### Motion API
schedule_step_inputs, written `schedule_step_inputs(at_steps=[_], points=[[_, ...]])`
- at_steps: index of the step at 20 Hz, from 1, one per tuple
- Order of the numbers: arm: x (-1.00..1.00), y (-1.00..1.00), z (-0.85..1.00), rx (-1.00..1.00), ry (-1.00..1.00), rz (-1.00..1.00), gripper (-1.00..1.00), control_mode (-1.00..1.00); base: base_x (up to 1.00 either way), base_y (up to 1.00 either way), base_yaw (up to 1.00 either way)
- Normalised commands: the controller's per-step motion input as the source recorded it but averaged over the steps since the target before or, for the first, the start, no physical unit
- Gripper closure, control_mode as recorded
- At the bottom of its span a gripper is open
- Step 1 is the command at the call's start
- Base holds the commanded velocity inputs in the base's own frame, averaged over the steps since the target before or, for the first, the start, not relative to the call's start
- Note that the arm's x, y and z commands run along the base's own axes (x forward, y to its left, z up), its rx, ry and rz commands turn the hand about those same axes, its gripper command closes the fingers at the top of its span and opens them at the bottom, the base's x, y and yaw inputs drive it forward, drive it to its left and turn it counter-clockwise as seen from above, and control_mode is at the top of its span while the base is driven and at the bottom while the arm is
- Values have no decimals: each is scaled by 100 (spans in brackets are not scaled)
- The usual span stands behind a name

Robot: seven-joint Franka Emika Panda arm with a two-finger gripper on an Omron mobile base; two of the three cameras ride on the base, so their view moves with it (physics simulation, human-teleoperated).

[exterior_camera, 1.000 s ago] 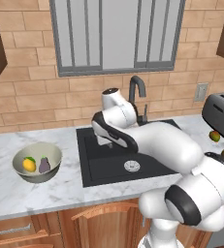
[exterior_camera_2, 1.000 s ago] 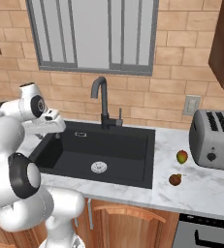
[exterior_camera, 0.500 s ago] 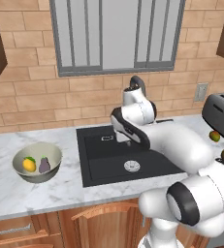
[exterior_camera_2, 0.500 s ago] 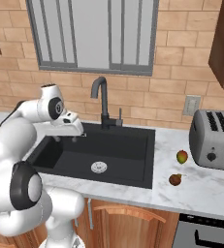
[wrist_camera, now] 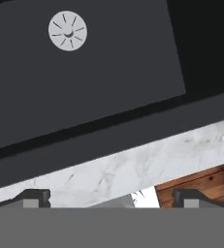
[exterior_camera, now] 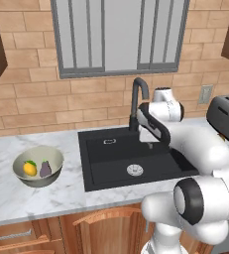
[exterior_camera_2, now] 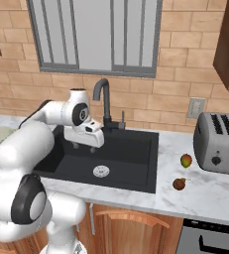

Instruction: There is a mixed pile of frozen fruits and vegetables on the counter. Locate all the frozen vegetables and place the items in a bowl on the counter. Take all the frozen fruits and defrost them in a running sink.

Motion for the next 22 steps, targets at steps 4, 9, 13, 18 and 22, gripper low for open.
schedule_step_inputs(at_steps=[4,9,13,18,22], points=[[2,-73,-11,3,10,-19,-100,-100,0,0,0],[23,-66,-16,0,6,-13,-100,-100,0,0,0],[2,-71,-5,0,9,-14,-100,-100,0,0,0],[0,-75,-6,0,11,-14,-100,-100,0,0,0],[-6,-69,-8,0,11,-14,-100,-100,0,0,0]])
